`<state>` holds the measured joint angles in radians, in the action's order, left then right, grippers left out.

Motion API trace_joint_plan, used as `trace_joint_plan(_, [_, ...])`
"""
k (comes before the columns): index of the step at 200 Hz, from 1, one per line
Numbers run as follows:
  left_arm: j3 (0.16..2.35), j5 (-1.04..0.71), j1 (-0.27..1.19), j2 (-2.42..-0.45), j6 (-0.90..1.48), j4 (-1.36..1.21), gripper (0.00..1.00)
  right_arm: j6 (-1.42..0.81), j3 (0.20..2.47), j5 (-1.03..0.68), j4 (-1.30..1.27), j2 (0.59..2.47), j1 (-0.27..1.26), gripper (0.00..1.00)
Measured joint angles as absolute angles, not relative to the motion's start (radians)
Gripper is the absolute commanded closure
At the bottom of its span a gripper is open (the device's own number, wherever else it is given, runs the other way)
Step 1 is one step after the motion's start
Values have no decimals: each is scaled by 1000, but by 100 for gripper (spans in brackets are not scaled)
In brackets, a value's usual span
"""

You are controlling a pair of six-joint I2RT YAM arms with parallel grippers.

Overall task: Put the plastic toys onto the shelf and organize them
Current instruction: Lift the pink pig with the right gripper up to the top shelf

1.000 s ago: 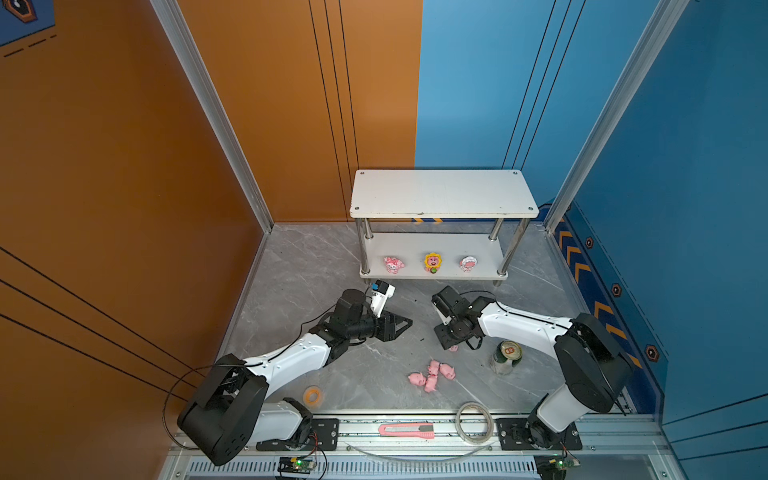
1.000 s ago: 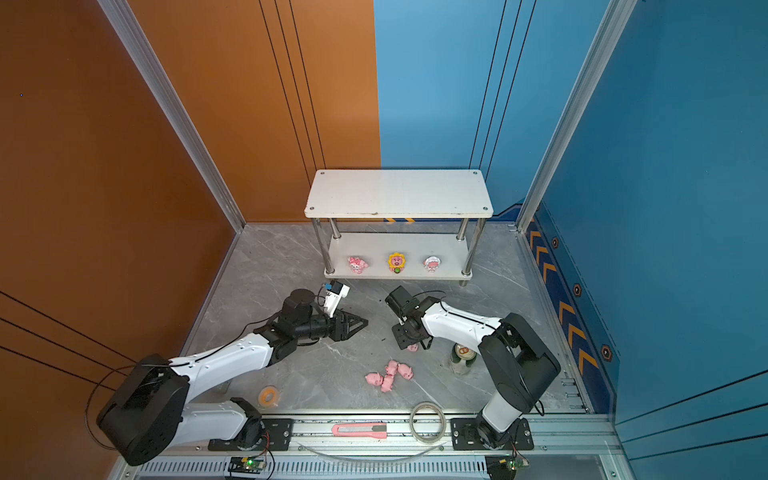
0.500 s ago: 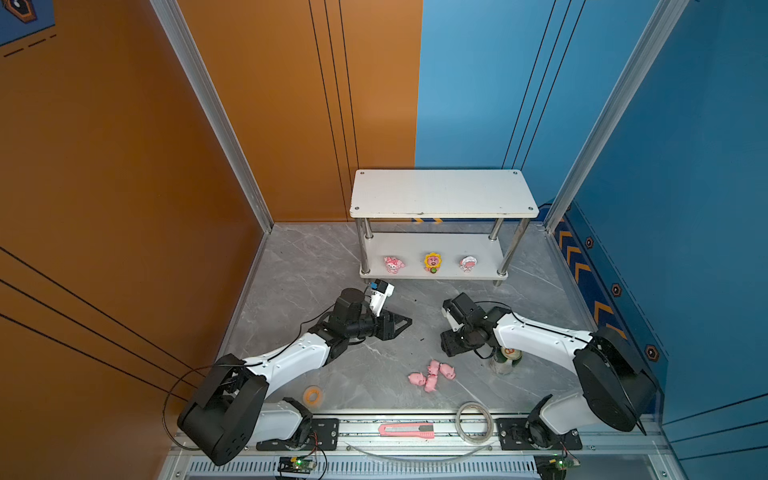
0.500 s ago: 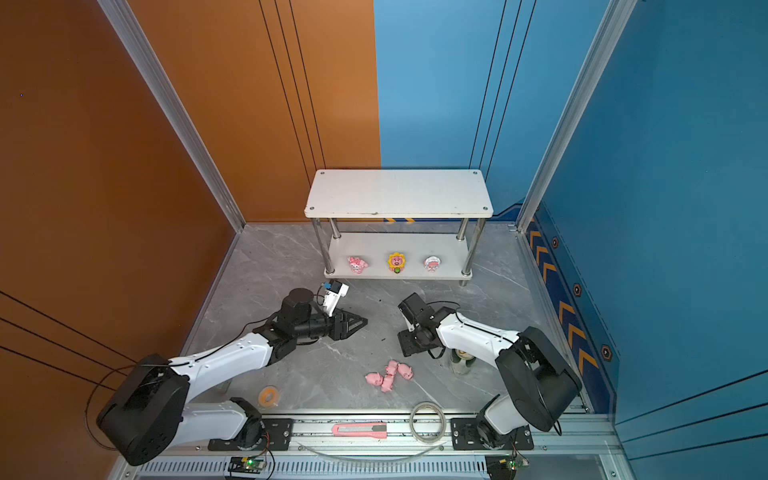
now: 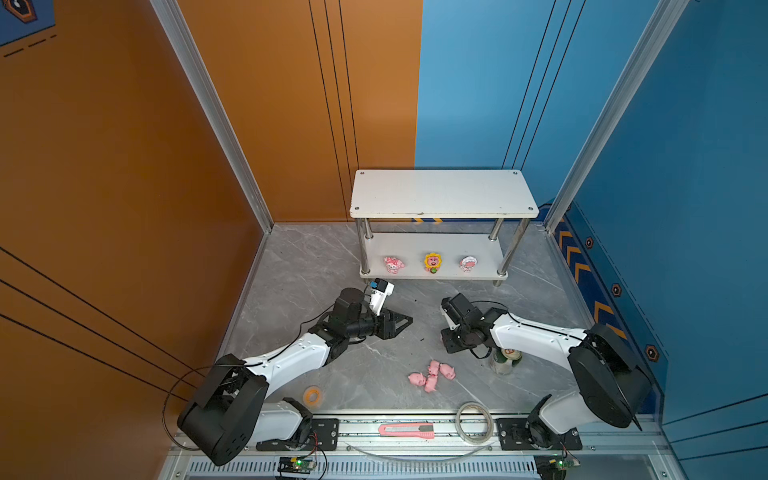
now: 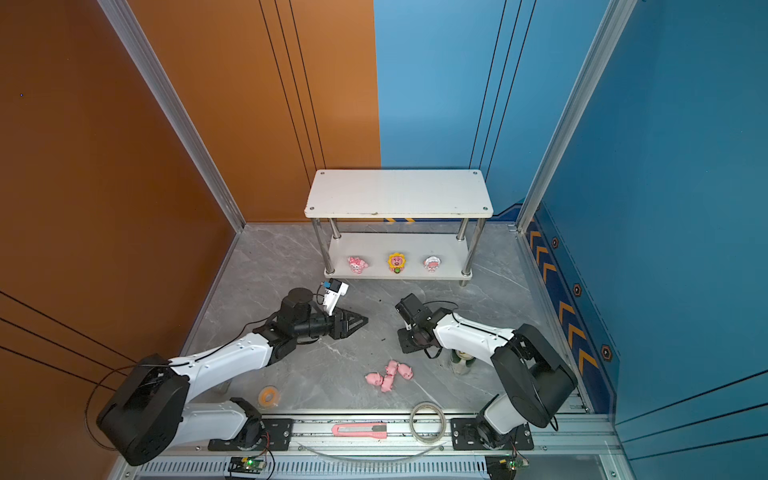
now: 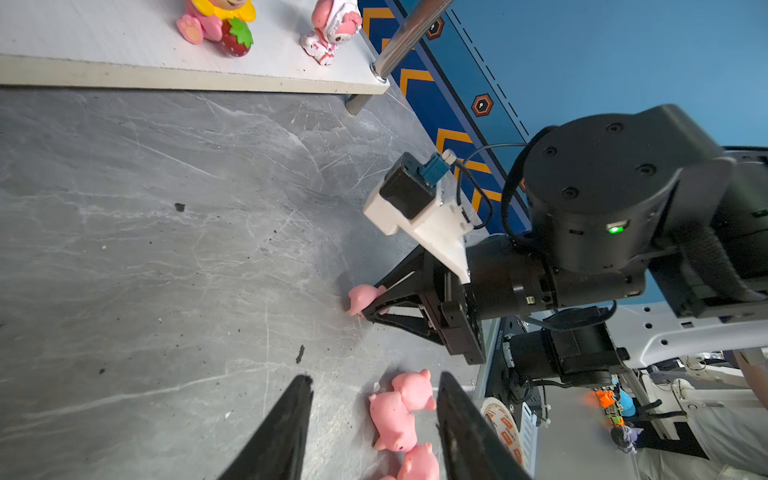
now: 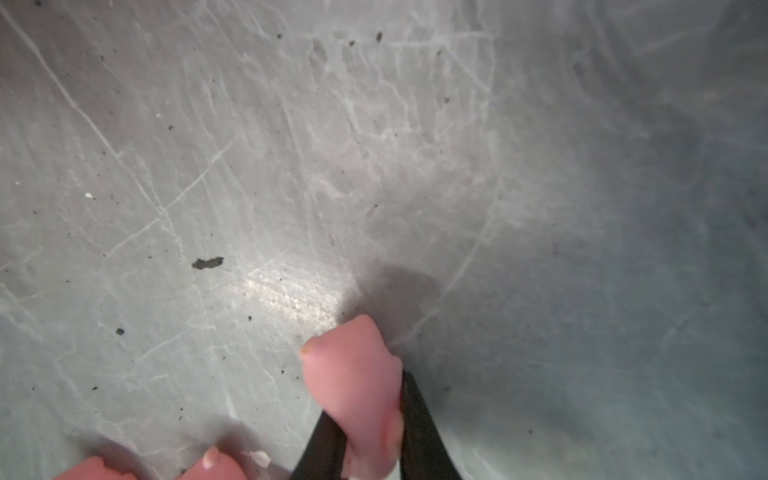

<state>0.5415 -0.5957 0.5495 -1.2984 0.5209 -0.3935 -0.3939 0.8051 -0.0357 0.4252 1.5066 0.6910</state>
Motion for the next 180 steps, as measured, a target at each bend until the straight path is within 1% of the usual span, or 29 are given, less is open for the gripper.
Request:
trace_joint_plan(23, [542, -596, 549, -1298, 521, -394, 49, -392, 869, 24, 518, 1427, 691, 88])
trace_joint_plan(45, [540, -596, 549, -1298, 521, -397, 49, -385, 977, 94, 621, 1321, 691, 90])
trace_joint_plan(68, [534, -596, 549, -1298, 521, -400, 50, -366, 1144, 178, 734, 1242, 689, 91])
trace_joint_plan(97, [519, -596, 549, -1298, 521, -400, 50, -327, 1367, 278, 823, 1200, 662, 91])
trace_joint_plan(135, [507, -596, 548, -1298, 521, -401, 50, -258, 1697, 362, 855, 1237, 545, 93])
trace_joint_plan(159, [505, -596, 548, -1298, 521, -400, 50, -224, 1908, 379, 865, 1347, 446, 93])
trace_joint_plan(180, [505, -596, 548, -1298, 521, -400, 50, -208, 2045, 367, 881, 1470, 366, 91])
